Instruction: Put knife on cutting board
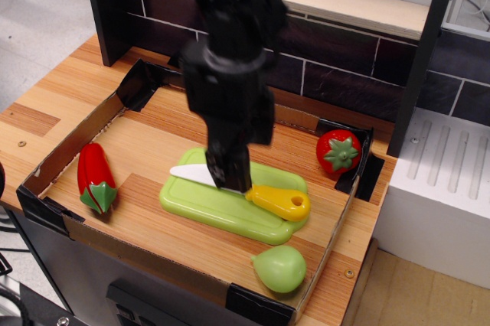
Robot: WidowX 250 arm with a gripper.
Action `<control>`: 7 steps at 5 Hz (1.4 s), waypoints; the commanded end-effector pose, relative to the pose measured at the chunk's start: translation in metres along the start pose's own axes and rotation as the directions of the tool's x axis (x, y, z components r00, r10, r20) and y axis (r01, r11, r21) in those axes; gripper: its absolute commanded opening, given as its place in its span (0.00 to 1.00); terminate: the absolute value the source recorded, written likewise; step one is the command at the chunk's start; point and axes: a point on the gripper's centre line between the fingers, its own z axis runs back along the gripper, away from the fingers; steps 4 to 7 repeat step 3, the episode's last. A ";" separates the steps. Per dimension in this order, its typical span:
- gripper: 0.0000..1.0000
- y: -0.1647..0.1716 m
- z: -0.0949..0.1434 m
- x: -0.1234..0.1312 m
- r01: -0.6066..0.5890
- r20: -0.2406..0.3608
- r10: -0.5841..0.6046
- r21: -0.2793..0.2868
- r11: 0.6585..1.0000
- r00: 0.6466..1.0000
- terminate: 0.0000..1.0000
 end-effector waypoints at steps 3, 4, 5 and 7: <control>1.00 -0.034 0.084 0.046 -0.300 -0.095 0.285 -0.276 0.913 0.954 1.00; 1.00 -0.034 0.084 0.046 -0.300 -0.095 0.285 -0.276 0.913 0.954 1.00; 1.00 -0.034 0.084 0.046 -0.300 -0.095 0.285 -0.276 0.913 0.954 1.00; 1.00 -0.034 0.084 0.046 -0.300 -0.095 0.285 -0.276 0.913 0.954 1.00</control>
